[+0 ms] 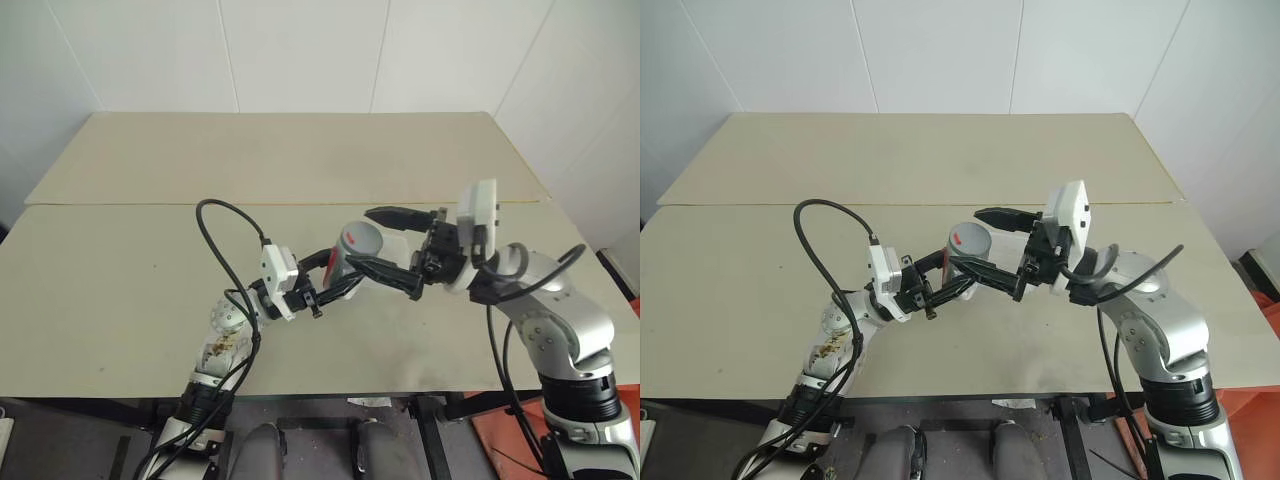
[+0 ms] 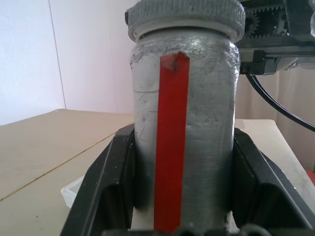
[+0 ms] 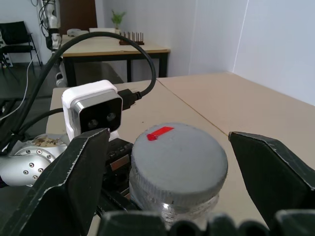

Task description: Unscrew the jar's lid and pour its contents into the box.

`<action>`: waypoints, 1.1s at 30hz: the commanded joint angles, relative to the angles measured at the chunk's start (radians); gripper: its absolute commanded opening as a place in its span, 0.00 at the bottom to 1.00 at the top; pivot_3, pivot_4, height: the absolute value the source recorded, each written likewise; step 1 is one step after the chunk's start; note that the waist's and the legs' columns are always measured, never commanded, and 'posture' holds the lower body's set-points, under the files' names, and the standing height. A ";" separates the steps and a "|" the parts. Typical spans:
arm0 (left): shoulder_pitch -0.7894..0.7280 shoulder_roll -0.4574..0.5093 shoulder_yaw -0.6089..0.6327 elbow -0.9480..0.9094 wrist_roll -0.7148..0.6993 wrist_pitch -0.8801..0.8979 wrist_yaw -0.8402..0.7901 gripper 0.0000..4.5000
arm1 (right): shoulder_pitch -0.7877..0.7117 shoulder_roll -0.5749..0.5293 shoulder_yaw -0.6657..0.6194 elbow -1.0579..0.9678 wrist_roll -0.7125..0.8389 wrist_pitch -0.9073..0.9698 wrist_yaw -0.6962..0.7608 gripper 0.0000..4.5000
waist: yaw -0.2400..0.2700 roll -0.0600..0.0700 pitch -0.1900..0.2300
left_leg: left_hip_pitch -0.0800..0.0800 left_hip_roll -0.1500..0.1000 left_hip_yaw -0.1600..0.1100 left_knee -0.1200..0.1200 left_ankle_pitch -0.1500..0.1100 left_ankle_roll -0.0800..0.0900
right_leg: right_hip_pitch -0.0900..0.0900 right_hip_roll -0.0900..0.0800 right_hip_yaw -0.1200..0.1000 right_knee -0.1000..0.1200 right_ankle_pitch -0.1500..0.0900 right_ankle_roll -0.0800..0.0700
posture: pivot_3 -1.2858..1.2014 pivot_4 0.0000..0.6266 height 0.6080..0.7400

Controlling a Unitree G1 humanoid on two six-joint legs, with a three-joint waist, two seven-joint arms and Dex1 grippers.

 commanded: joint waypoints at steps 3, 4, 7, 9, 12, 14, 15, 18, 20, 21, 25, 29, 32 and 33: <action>0.001 -0.005 0.000 -0.029 -0.003 -0.029 0.005 0.46 | -0.021 0.008 -0.010 -0.004 0.003 -0.010 0.014 1.00 | 0.000 0.000 0.000 | 0.000 0.000 0.000 0.000 0.000 0.000 | 0.000 0.000 0.000 0.000 0.000 0.000 | 0.52 0.24 1.00; 0.001 -0.005 0.000 -0.028 -0.003 -0.030 0.006 0.46 | -0.019 0.008 -0.010 -0.002 0.002 -0.011 0.017 1.00 | 0.000 0.000 0.000 | 0.000 0.000 0.000 0.000 0.000 0.000 | 0.000 0.000 0.000 0.000 0.000 0.000 | 0.52 0.24 1.00; 0.004 -0.001 0.000 -0.029 -0.003 -0.030 0.006 0.46 | -0.017 0.014 -0.009 -0.002 -0.002 -0.013 0.017 1.00 | 0.000 0.000 0.000 | 0.000 0.000 0.000 0.000 0.000 0.000 | 0.000 0.000 0.000 0.000 0.000 0.000 | 0.52 0.24 1.00; 0.006 0.001 0.000 -0.030 -0.002 -0.030 0.006 0.46 | -0.016 0.017 -0.012 -0.006 0.000 -0.014 0.018 1.00 | -0.001 0.000 0.000 | 0.000 0.000 0.000 0.000 0.000 0.000 | 0.000 0.000 0.000 0.001 0.000 0.000 | 0.52 0.24 1.00; 0.008 0.002 -0.003 -0.031 0.000 -0.031 0.006 0.46 | -0.013 0.020 -0.014 -0.010 0.001 -0.013 0.019 1.00 | -0.001 0.000 0.000 | 0.000 0.000 0.000 0.000 0.000 0.000 | 0.000 0.000 0.000 0.001 0.000 0.000 | 0.52 0.24 1.00; 0.008 0.003 -0.004 -0.030 0.000 -0.031 0.005 0.46 | -0.012 0.023 -0.015 -0.010 0.000 -0.013 0.017 0.92 | -0.001 0.000 0.000 | 0.000 0.000 0.000 0.000 0.000 0.000 | 0.000 0.000 0.000 0.000 0.000 0.000 | 0.52 0.24 1.00; 0.007 0.003 -0.004 -0.029 0.001 -0.030 0.005 0.46 | -0.011 0.023 -0.016 -0.010 0.000 -0.013 0.017 0.89 | -0.001 0.000 0.000 | 0.000 0.000 0.000 0.000 0.000 0.000 | 0.000 0.000 0.000 0.000 0.000 0.000 | 0.52 0.24 1.00; 0.003 0.003 -0.004 -0.024 0.001 -0.031 0.003 0.46 | -0.008 0.024 -0.011 -0.013 -0.010 -0.014 0.011 0.82 | -0.001 0.000 0.000 | 0.000 0.000 0.000 0.000 0.000 0.000 | 0.000 0.000 0.000 0.000 0.000 0.000 | 0.52 0.24 1.00; 0.000 0.003 -0.004 -0.021 0.001 -0.032 0.002 0.46 | -0.004 0.024 -0.011 -0.014 -0.014 -0.016 0.011 0.82 | -0.001 0.000 0.000 | 0.000 0.000 0.000 0.000 0.000 0.000 | 0.000 0.000 0.000 0.000 0.000 0.000 | 0.52 0.24 1.00; -0.001 0.004 -0.004 -0.019 0.001 -0.032 0.001 0.46 | -0.004 0.025 -0.011 -0.015 -0.015 -0.016 0.010 0.82 | -0.001 0.000 0.000 | 0.000 0.000 0.000 0.000 0.000 0.000 | 0.000 0.000 0.000 0.001 0.000 0.000 | 0.52 0.24 1.00; -0.001 0.005 -0.005 -0.016 0.003 -0.033 -0.002 0.46 | 0.000 0.027 -0.016 -0.015 -0.011 -0.017 0.015 0.82 | -0.001 0.000 0.000 | 0.000 0.000 0.000 0.000 0.000 0.000 | 0.000 0.000 0.000 0.001 0.000 0.000 | 0.52 0.24 1.00; -0.002 0.006 -0.007 -0.015 0.004 -0.034 -0.001 0.46 | 0.005 0.027 -0.019 -0.016 -0.008 -0.011 0.012 0.62 | -0.001 0.000 0.000 | 0.000 0.000 0.000 0.000 0.000 0.000 | 0.000 0.000 0.000 0.000 0.000 0.000 | 0.52 0.24 1.00; -0.003 0.005 -0.008 -0.016 0.004 -0.033 0.000 0.46 | 0.009 0.025 -0.014 -0.020 -0.019 -0.015 0.012 0.61 | -0.001 0.000 0.000 | 0.000 0.000 0.000 0.000 0.000 0.000 | 0.000 0.000 0.000 0.000 0.000 0.000 | 0.52 0.24 1.00; -0.003 0.005 -0.009 -0.016 0.004 -0.032 0.000 0.46 | 0.009 0.025 -0.012 -0.021 -0.021 -0.015 0.011 0.61 | -0.001 0.000 0.000 | 0.000 0.000 0.000 0.000 0.000 0.000 | 0.000 0.000 0.000 0.000 0.000 0.000 | 0.52 0.24 1.00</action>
